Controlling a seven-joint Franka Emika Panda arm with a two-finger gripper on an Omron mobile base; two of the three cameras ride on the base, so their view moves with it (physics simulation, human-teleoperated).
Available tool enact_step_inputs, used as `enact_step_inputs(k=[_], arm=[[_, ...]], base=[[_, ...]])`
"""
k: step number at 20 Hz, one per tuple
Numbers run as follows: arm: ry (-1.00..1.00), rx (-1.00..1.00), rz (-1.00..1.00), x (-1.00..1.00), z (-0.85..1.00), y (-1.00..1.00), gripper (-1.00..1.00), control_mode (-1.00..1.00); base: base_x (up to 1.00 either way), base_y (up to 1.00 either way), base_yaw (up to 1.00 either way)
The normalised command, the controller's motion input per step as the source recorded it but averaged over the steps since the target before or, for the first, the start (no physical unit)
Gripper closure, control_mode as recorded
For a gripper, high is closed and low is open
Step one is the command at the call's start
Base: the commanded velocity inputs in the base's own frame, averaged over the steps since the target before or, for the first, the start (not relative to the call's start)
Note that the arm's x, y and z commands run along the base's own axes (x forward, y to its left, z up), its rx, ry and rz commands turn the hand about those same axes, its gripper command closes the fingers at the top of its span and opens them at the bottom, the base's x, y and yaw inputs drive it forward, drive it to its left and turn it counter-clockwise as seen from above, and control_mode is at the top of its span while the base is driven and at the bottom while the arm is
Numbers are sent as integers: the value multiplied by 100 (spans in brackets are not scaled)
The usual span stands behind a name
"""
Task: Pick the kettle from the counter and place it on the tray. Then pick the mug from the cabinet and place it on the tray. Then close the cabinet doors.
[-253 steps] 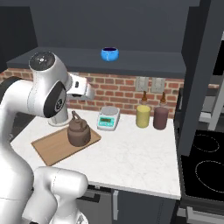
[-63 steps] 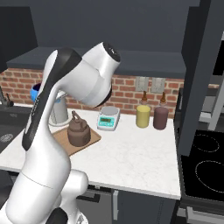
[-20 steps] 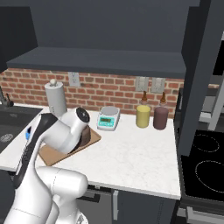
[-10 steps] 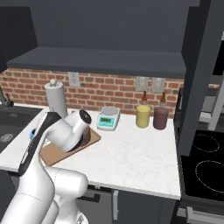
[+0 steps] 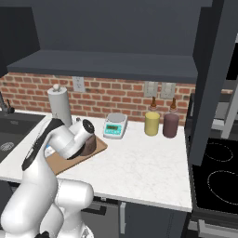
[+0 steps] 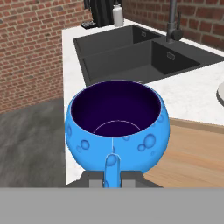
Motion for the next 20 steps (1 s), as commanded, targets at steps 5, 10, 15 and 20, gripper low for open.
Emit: enact_step_inputs(k=[5, 10, 15, 20], arm=[[6, 0, 0, 29, -26, 19, 100, -100], [10, 0, 0, 16, -26, 3, 100, -100], [5, 0, 0, 13, -35, 0, 100, -100], [2, 0, 0, 14, -39, 0, 100, -100]], base=[[0, 0, 0], [0, 0, 0], [0, 0, 0], [0, 0, 0]])
